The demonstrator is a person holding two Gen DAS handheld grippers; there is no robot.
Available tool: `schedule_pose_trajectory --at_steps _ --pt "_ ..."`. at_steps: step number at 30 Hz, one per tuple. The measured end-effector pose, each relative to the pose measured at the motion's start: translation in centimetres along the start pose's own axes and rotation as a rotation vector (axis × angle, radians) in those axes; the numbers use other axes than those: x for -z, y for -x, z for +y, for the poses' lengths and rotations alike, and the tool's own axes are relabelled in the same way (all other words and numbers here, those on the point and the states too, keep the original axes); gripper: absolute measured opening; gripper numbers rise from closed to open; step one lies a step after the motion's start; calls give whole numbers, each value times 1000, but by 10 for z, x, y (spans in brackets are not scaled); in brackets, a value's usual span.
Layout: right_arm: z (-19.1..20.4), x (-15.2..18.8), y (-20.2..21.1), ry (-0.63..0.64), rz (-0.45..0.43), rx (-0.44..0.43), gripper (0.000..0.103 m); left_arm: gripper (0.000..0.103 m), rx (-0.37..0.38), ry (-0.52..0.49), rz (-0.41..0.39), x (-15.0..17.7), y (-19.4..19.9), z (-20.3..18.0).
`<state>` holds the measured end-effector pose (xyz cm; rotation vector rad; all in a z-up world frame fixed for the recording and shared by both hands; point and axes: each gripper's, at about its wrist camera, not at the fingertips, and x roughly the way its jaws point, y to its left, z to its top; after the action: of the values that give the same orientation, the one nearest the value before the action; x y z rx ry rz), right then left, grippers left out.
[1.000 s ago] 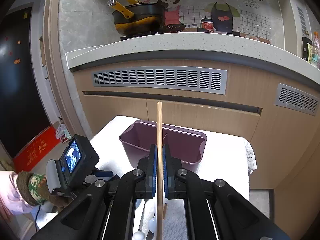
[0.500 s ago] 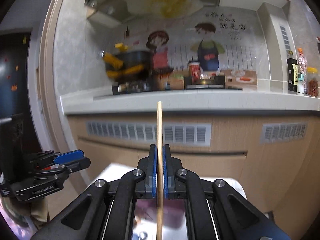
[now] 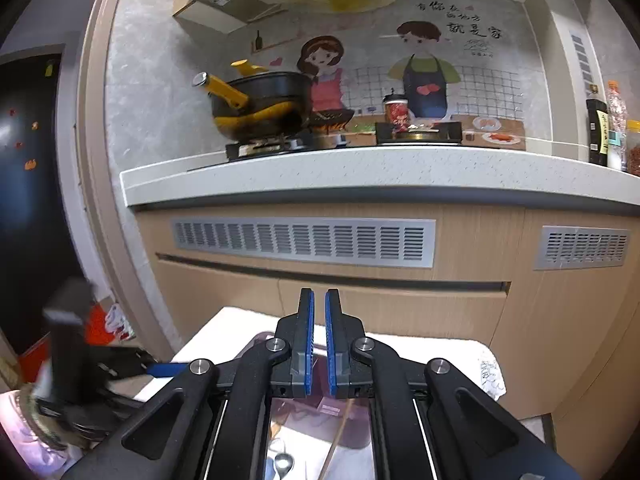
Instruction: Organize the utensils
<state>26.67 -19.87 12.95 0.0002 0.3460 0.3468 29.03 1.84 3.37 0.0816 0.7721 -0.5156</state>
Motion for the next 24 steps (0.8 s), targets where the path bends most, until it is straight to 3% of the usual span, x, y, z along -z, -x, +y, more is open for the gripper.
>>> schedule_pose_trajectory --at_steps 4,7,9,11,14,16,19,24 --pt "-1 6 -2 6 33 -6 5 56 -7 -13 117 22 -29 2" --pt "-6 19 -5 7 120 -24 7 56 -10 -14 161 32 -37 0" --pt "-12 37 -8 9 198 -11 18 56 -19 -9 171 38 -38 0" --pt "-19 56 -11 -8 263 24 40 56 -30 -7 172 44 -36 0" --pt "-33 95 -19 -94 401 78 42 61 -36 -3 180 55 -35 4" --pt "-45 128 -29 -194 531 82 42 67 -43 0 187 63 -36 5" --pt "-52 170 -44 -327 675 78 42 68 -52 4 193 72 -35 8" --pt "-27 192 -74 -270 724 99 40 68 -59 40 195 78 -29 19"
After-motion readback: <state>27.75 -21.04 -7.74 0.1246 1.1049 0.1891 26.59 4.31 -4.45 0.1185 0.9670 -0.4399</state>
